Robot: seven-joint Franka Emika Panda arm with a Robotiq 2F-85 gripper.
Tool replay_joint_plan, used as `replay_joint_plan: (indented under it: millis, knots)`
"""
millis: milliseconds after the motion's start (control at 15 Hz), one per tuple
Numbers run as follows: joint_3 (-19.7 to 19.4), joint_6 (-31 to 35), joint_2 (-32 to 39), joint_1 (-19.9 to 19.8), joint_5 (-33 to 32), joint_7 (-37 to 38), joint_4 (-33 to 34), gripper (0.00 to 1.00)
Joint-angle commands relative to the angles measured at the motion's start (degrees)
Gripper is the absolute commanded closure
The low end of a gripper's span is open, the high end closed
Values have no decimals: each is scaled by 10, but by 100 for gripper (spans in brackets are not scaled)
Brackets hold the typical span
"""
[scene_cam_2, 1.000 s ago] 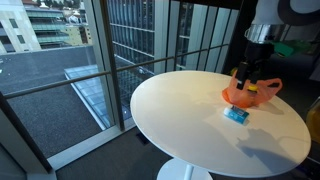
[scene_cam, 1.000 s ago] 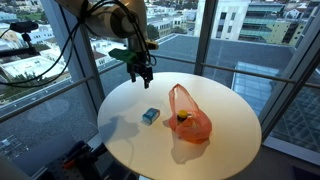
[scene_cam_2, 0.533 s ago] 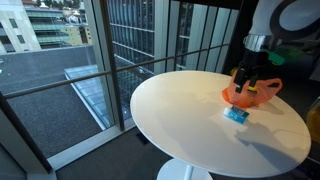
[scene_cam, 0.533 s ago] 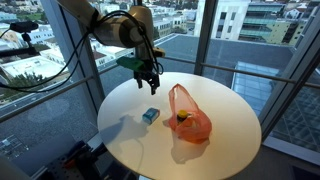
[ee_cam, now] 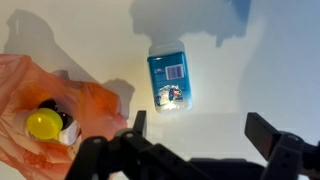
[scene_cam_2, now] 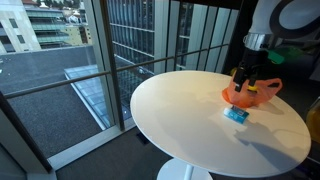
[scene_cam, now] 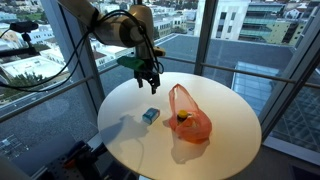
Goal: Pick up the mentos container from the table and put it in the orange plastic bag
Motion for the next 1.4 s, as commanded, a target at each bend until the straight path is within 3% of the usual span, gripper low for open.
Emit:
replay_joint_plan:
  millis: [0,600,1333]
  knots:
    - [-4,8,18,-3,-4,8,8,0]
    - [-18,66,104,0,-10,7,25,0]
    - [-42,77,159,2,-27,8,31,0]
